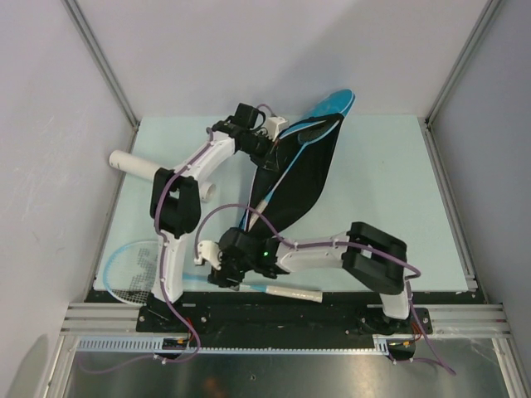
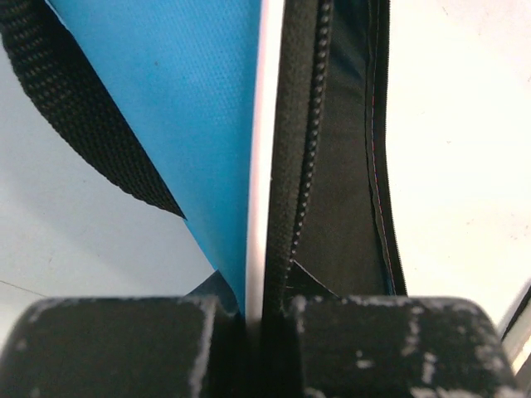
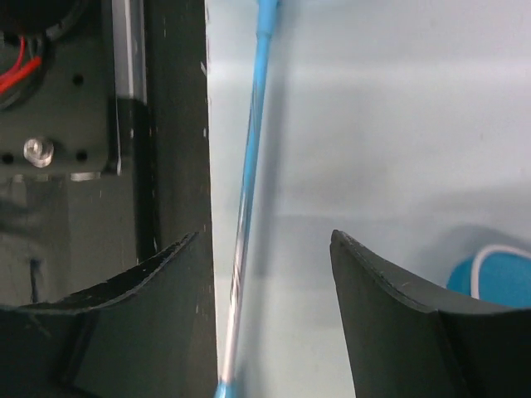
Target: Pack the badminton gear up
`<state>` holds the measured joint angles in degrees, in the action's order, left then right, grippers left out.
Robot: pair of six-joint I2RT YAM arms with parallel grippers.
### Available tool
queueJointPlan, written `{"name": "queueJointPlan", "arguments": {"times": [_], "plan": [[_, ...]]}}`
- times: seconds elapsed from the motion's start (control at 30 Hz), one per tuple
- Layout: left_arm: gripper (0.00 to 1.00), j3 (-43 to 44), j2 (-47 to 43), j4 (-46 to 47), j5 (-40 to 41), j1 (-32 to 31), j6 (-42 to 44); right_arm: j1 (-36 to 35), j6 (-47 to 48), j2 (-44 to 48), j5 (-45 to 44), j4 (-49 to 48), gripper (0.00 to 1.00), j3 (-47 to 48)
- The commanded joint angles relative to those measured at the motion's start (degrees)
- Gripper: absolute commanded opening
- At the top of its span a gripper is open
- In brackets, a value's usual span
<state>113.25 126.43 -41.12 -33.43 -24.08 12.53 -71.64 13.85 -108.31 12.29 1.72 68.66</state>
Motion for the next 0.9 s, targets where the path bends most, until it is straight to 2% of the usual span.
{"name": "queueJointPlan", "arguments": {"times": [0.0, 0.23, 0.6, 0.63, 0.7, 0.73, 0.8, 0.83, 0.87], "plan": [[0.0, 0.1, -5.3, 2.1, -3.7, 0.9, 3.5, -1.6, 0.3, -5.0, -5.2, -7.5, 0.65, 6.2], [0.0, -0.2, -5.9, 1.8, -3.1, 1.1, 4.2, -2.4, 0.6, -10.1, -6.1, -10.8, 0.56, 7.7], [0.0, -0.4, -5.9, 1.6, -3.4, 1.9, 4.3, -4.7, 0.4, -13.6, -7.8, -11.3, 0.57, 8.2], [0.0, -0.4, -5.9, 1.6, -3.1, 1.9, 4.3, -4.8, 1.3, -14.4, -8.3, -11.1, 0.55, 8.2], [0.0, -0.4, -6.0, 1.6, -3.0, 2.0, 4.3, -4.8, 2.1, -15.1, -10.0, -9.9, 0.46, 8.2], [0.0, -0.4, -6.0, 1.7, -3.0, 2.2, 4.4, -4.6, 3.1, -15.3, -10.4, -9.1, 0.31, 8.2], [0.0, -0.6, -6.1, 1.6, -3.0, 2.2, 4.6, -4.0, 4.6, -14.7, -11.0, -5.8, 0.19, 8.2], [0.0, -0.6, -6.2, 1.6, -2.9, 2.2, 4.7, -3.6, 5.4, -14.2, -11.3, -4.1, 0.08, 8.1], [0.0, -0.5, -6.0, 1.7, -2.4, 2.2, 4.7, -3.3, 7.8, -13.2, -11.7, -2.1, 0.04, 7.6]]}}
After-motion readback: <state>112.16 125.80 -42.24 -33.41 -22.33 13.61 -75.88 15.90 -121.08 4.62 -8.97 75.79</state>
